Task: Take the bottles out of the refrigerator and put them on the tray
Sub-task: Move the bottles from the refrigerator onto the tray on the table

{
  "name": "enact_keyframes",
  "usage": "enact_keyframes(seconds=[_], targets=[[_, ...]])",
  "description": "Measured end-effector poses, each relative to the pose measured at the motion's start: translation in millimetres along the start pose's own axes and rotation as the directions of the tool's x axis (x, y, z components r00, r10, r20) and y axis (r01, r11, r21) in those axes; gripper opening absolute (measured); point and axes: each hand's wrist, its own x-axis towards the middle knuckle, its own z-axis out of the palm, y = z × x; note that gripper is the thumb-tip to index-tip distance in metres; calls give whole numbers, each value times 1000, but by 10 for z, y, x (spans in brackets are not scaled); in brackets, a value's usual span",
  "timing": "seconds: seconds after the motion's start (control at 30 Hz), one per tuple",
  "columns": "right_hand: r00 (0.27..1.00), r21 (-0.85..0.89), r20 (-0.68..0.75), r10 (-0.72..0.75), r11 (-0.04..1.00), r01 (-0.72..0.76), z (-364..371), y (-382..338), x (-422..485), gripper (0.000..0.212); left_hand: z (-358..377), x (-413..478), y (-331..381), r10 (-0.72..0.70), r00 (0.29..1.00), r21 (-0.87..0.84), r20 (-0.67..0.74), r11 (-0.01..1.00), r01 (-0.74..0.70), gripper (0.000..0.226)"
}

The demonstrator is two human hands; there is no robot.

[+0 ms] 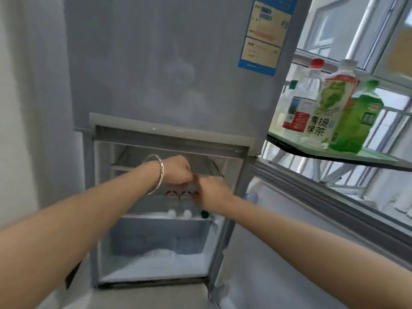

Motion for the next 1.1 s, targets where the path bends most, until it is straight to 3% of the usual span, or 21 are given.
enact_keyframes(seconds=[0.23, 0.37, 0.53, 0.67, 0.8, 0.83, 0.93, 1.1], targets=[[899, 78, 429, 86, 988, -132, 1333, -32, 640, 52, 404, 242, -1075, -236, 951, 123, -199, 957, 264, 33], [877, 80, 475, 73, 989, -125, 1816, 90, 941, 63, 644, 385, -1519, -346, 908, 125, -235, 916, 381, 43], [848, 145, 523, 81, 972, -182, 2236, 159, 1135, 55, 828, 412, -1795, -409, 886, 152, -219, 883, 445, 40], [945, 115, 304, 121, 980, -162, 2366, 114, 1039, 36, 843, 333, -1863, -439, 869, 128, -227, 871, 474, 38], [997, -71, 48, 56, 996, -52, 2047, 23, 920, 46, 768, 312, -1810, -437, 875, 102, -210, 880, 464, 43], [999, -95, 42, 29, 995, -25, 1896, 5, 902, 47, 749, 320, -1770, -422, 884, 100, -203, 889, 447, 47], [998, -138, -47, -53, 989, 46, 1415, -26, 832, 48, 662, 311, -1488, -350, 917, 107, -191, 921, 374, 61], [989, -13, -124, -80, 997, 79, 427, -146, 360, 35, 527, 237, -882, -134, 983, 82, -126, 986, 145, 105]])
